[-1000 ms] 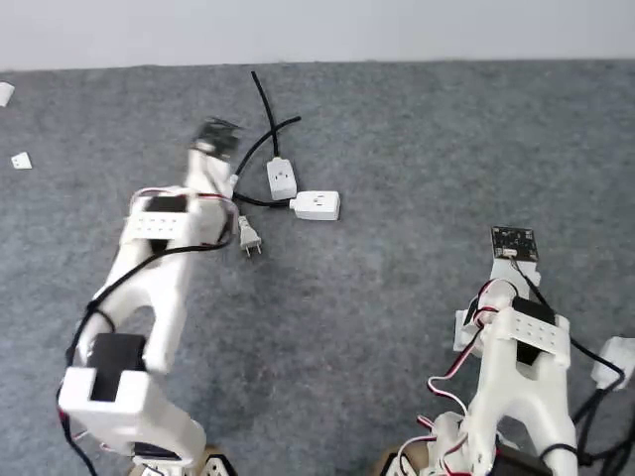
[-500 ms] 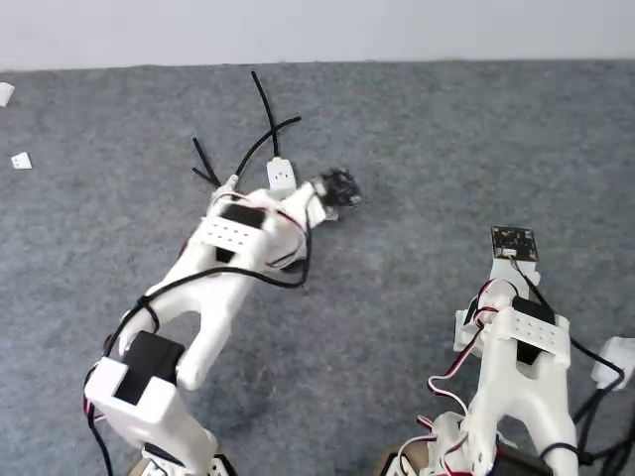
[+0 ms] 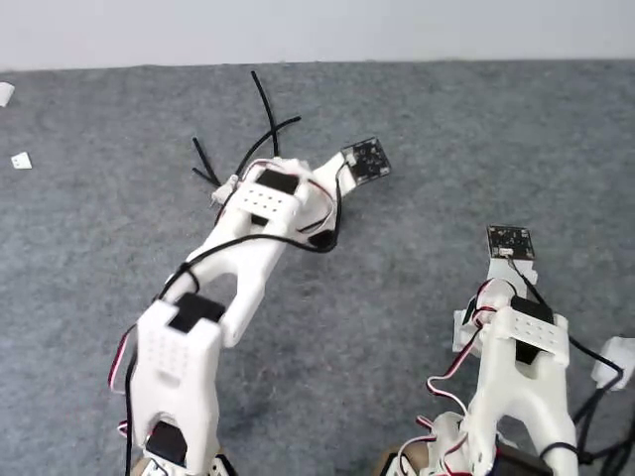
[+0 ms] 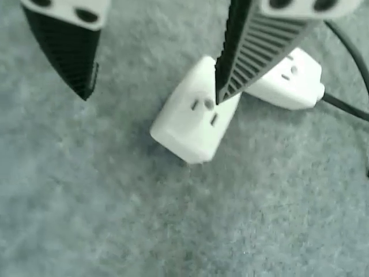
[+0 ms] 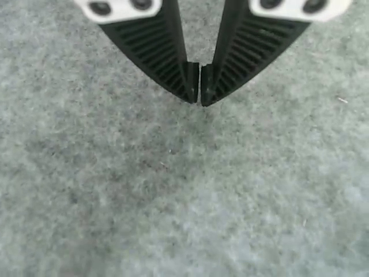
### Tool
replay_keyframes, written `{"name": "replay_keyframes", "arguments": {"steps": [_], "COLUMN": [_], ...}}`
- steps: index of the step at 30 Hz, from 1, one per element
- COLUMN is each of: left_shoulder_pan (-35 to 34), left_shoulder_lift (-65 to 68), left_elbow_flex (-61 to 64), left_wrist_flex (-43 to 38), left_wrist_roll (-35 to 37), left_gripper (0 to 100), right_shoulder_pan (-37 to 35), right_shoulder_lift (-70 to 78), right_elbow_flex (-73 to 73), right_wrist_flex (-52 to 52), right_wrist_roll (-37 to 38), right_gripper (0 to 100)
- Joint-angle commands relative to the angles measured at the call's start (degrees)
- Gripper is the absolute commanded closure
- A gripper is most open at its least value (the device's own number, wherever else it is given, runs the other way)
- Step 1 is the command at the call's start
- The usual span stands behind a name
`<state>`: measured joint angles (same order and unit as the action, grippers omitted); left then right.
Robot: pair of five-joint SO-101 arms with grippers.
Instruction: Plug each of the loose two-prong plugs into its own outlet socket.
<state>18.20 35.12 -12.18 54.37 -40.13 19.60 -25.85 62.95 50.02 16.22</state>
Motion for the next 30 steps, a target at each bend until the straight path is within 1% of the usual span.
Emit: {"name": "replay_keyframes", "arguments": {"steps": [1,4,8,9,11,15,20,21,22,25,28,30], "left_shoulder_pan": [0.35,-0.35,-0.97,-1.23,-1.67,-2.02,-1.05,-0.53,-0.18,-0.79,-1.85,-2.81], "left_shoulder_lift": [5.45,12.40,21.36,23.47,27.52,33.23,36.92,37.45,37.80,36.92,33.58,30.86], "left_elbow_flex": [-14.20,-23.43,-35.21,-38.02,-43.30,-54.73,-70.37,-73.45,-75.56,-78.11,-78.73,-77.23], "left_wrist_flex": [4.57,7.38,13.45,15.38,18.99,27.87,43.52,46.24,46.51,46.42,46.42,46.51], "left_wrist_roll": [1.93,1.93,1.93,1.76,1.67,1.67,2.29,3.69,6.07,16.88,21.36,25.67], "left_gripper": [69,69,70,71,78,99,99,99,99,99,99,99], "right_shoulder_pan": [-0.66,-0.66,-0.66,-0.66,-0.66,-0.75,-0.75,-0.75,-0.75,-0.75,-0.75,-0.75], "right_shoulder_lift": [-0.22,-0.22,-0.22,-0.22,-0.22,-0.22,-0.22,-0.22,-0.22,-0.22,-0.13,-0.13], "right_elbow_flex": [-3.60,-3.60,-3.60,-3.60,-3.60,-3.52,-3.52,-3.52,-3.52,-3.52,-3.52,-3.52], "right_wrist_flex": [-0.66,-0.66,-0.66,-0.66,-0.66,-0.92,-1.10,-1.19,-1.19,-1.19,-1.27,-1.27], "right_wrist_roll": [0.79,0.79,0.79,0.79,0.79,0.79,0.79,0.79,0.79,0.79,0.79,0.79], "right_gripper": [98.7,98.7,98.7,98.7,98.8,98.8,98.8,98.8,98.8,98.8,98.8,98.8]}}
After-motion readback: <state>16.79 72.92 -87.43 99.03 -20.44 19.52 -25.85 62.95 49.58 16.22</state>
